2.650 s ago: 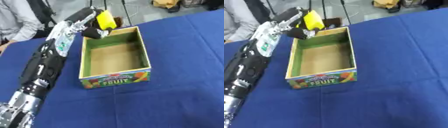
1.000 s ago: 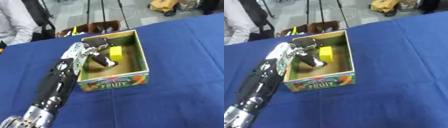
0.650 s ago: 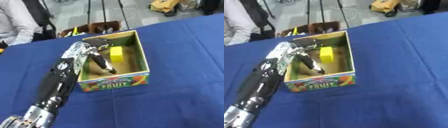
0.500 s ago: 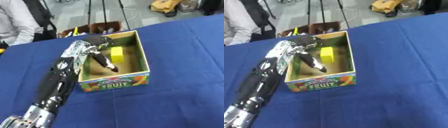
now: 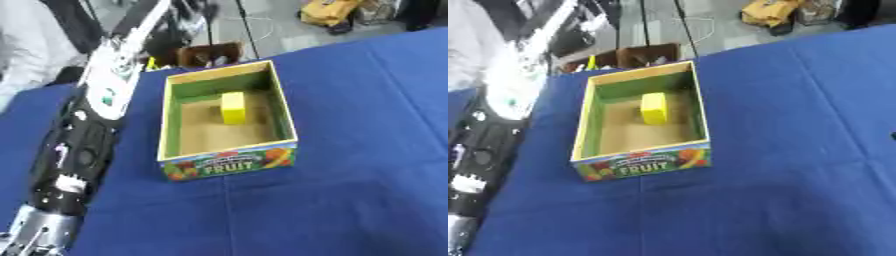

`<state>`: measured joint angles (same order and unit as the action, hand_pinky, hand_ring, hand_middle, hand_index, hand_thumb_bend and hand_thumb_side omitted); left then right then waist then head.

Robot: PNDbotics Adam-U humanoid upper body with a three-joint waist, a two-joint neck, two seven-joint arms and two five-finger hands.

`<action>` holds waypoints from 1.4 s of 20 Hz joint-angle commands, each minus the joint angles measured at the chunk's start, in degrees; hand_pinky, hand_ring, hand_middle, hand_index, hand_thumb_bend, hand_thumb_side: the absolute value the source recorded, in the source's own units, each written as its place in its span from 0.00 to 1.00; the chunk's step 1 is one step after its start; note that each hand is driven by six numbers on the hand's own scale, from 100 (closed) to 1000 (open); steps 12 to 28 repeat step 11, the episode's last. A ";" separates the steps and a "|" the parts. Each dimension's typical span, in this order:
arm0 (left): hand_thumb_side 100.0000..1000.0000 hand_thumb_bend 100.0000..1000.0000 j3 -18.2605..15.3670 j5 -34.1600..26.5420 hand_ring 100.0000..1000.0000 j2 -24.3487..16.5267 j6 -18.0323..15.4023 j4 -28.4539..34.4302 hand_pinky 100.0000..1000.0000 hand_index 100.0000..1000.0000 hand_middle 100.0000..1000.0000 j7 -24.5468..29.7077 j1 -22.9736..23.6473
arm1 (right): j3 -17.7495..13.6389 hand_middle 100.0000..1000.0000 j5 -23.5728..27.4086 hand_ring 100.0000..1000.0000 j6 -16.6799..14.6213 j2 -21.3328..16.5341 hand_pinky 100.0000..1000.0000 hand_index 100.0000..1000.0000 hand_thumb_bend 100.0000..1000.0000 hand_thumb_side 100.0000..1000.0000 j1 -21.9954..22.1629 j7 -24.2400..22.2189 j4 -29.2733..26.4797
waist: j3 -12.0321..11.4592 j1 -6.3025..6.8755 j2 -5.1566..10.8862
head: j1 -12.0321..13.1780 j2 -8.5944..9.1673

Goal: Pick up objects on the table and place them in the box.

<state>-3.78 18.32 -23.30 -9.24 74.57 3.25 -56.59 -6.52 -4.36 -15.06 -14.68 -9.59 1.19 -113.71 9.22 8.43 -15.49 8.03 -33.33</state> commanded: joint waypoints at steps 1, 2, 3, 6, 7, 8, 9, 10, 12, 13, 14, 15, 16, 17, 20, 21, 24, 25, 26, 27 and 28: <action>0.86 0.34 -1.71 -12.17 0.47 -5.03 1.40 4.47 0.26 0.68 0.47 -3.40 1.13 | -0.68 0.45 0.55 0.90 0.18 -0.39 0.65 0.66 0.07 0.53 -0.15 0.70 -0.89 | -0.69 -0.74 1.52 | -0.72 -0.67; 0.85 0.33 -2.23 -15.45 0.46 -6.07 1.74 5.70 0.26 0.67 0.46 -4.44 2.23 | -0.82 0.45 0.64 0.90 0.21 -0.38 0.65 0.66 0.07 0.53 -0.05 0.90 -0.89 | -1.04 -0.89 1.67 | -0.94 -0.77; 0.83 0.31 -2.81 -18.18 0.45 -7.09 2.08 6.95 0.25 0.66 0.45 -5.52 3.37 | -0.98 0.45 0.71 0.90 0.24 -0.39 0.65 0.66 0.06 0.53 0.05 1.12 -0.89 | -1.38 -1.02 1.81 | -1.16 -0.93; 0.80 0.24 -4.72 -24.41 0.43 -10.09 3.02 11.10 0.24 0.65 0.44 -9.02 7.88 | -1.57 0.46 0.85 0.90 0.35 -0.38 0.65 0.66 0.06 0.53 0.32 1.91 -0.89 | -2.48 -1.38 2.21 | -1.85 -1.66; 0.80 0.22 -5.31 -25.97 0.43 -11.01 3.22 12.76 0.24 0.64 0.44 -10.02 9.76 | -1.78 0.46 0.86 0.90 0.37 -0.37 0.65 0.66 0.06 0.53 0.41 2.18 -0.89 | -2.85 -1.52 2.28 | -2.14 -1.87; 0.79 0.20 -5.93 -27.25 0.43 -11.76 3.36 14.46 0.24 0.64 0.44 -10.94 11.69 | -1.98 0.46 0.87 0.90 0.37 -0.33 0.65 0.66 0.05 0.53 0.49 2.46 -0.89 | -3.22 -1.66 2.35 | -2.40 -2.13; 0.78 0.18 -6.78 -28.29 0.42 -12.11 3.44 16.26 0.24 0.64 0.44 -12.07 13.75 | -2.22 0.46 0.86 0.90 0.37 -0.29 0.64 0.66 0.05 0.53 0.61 2.77 -0.89 | -3.66 -1.85 2.42 | -2.68 -2.46; 0.78 0.17 -7.63 -28.93 0.42 -11.97 3.58 17.99 0.24 0.64 0.44 -13.19 15.63 | -2.45 0.46 0.82 0.90 0.38 -0.22 0.64 0.66 0.05 0.53 0.73 3.08 -0.89 | -4.11 -2.07 2.48 | -2.96 -2.80; 0.77 0.16 -8.42 -29.23 0.42 -11.17 3.92 19.77 0.24 0.64 0.44 -14.22 17.33 | -2.62 0.46 0.83 0.90 0.39 -0.06 0.65 0.66 0.06 0.52 0.84 3.35 -0.89 | -4.57 -2.33 2.53 | -3.16 -3.20; 0.77 0.16 -8.42 -29.23 0.42 -11.17 3.92 19.77 0.24 0.64 0.44 -14.22 17.33 | -2.62 0.46 0.83 0.90 0.39 -0.06 0.65 0.66 0.06 0.52 0.84 3.35 -0.89 | -4.57 -2.33 2.53 | -3.16 -3.20; 0.77 0.16 -8.42 -29.23 0.42 -11.17 3.92 19.77 0.24 0.64 0.44 -14.22 17.33 | -2.62 0.46 0.83 0.90 0.39 -0.06 0.65 0.66 0.06 0.52 0.84 3.35 -0.89 | -4.57 -2.33 2.53 | -3.16 -3.20; 0.77 0.16 -8.42 -29.23 0.42 -11.17 3.92 19.77 0.24 0.64 0.44 -14.22 17.33 | -2.62 0.46 0.83 0.90 0.39 -0.06 0.65 0.66 0.06 0.52 0.84 3.35 -0.89 | -4.57 -2.33 2.53 | -3.16 -3.20; 0.77 0.16 -8.42 -29.23 0.42 -11.17 3.92 19.77 0.24 0.64 0.44 -14.22 17.33 | -2.62 0.46 0.83 0.90 0.39 -0.06 0.65 0.66 0.06 0.52 0.84 3.35 -0.89 | -4.57 -2.33 2.53 | -3.16 -3.20; 0.77 0.16 -8.42 -29.23 0.42 -11.17 3.92 19.77 0.24 0.64 0.44 -14.22 17.33 | -2.62 0.46 0.83 0.90 0.39 -0.06 0.65 0.66 0.06 0.52 0.84 3.35 -0.89 | -4.57 -2.33 2.53 | -3.16 -3.20; 0.77 0.16 -8.42 -29.23 0.42 -11.17 3.92 19.77 0.24 0.64 0.44 -14.22 17.33 | -2.62 0.46 0.83 0.90 0.39 -0.06 0.65 0.66 0.06 0.52 0.84 3.35 -0.89 | -4.57 -2.33 2.53 | -3.16 -3.20; 0.77 0.16 -8.42 -29.23 0.42 -11.17 3.92 19.77 0.24 0.64 0.44 -14.22 17.33 | -2.62 0.46 0.83 0.90 0.39 -0.06 0.65 0.66 0.06 0.52 0.84 3.35 -0.89 | -4.57 -2.33 2.53 | -3.16 -3.20; 0.77 0.16 -8.42 -29.23 0.42 -11.17 3.92 19.77 0.24 0.64 0.44 -14.22 17.33 | -2.62 0.46 0.83 0.90 0.39 -0.06 0.65 0.66 0.06 0.52 0.84 3.35 -0.89 | -4.57 -2.33 2.53 | -3.16 -3.20; 0.77 0.16 -8.42 -29.23 0.42 -11.17 3.92 19.77 0.24 0.64 0.44 -14.22 17.33 | -2.62 0.46 0.83 0.90 0.39 -0.06 0.65 0.66 0.06 0.52 0.84 3.35 -0.89 | -4.57 -2.33 2.53 | -3.16 -3.20; 0.77 0.16 -8.42 -29.23 0.42 -11.17 3.92 19.77 0.24 0.64 0.44 -14.22 17.33 | -2.62 0.46 0.83 0.90 0.39 -0.06 0.65 0.66 0.06 0.52 0.84 3.35 -0.89 | -4.57 -2.33 2.53 | -3.16 -3.20; 0.77 0.16 -8.42 -29.23 0.42 -11.17 3.92 19.77 0.24 0.64 0.44 -14.22 17.33 | -2.62 0.46 0.83 0.90 0.39 -0.06 0.65 0.66 0.06 0.52 0.84 3.35 -0.89 | -4.57 -2.33 2.53 | -3.16 -3.20; 0.77 0.16 -8.42 -29.23 0.42 -11.17 3.92 19.77 0.24 0.64 0.44 -14.22 17.33 | -2.62 0.46 0.83 0.90 0.39 -0.06 0.65 0.66 0.06 0.52 0.84 3.35 -0.89 | -4.57 -2.33 2.53 | -3.16 -3.20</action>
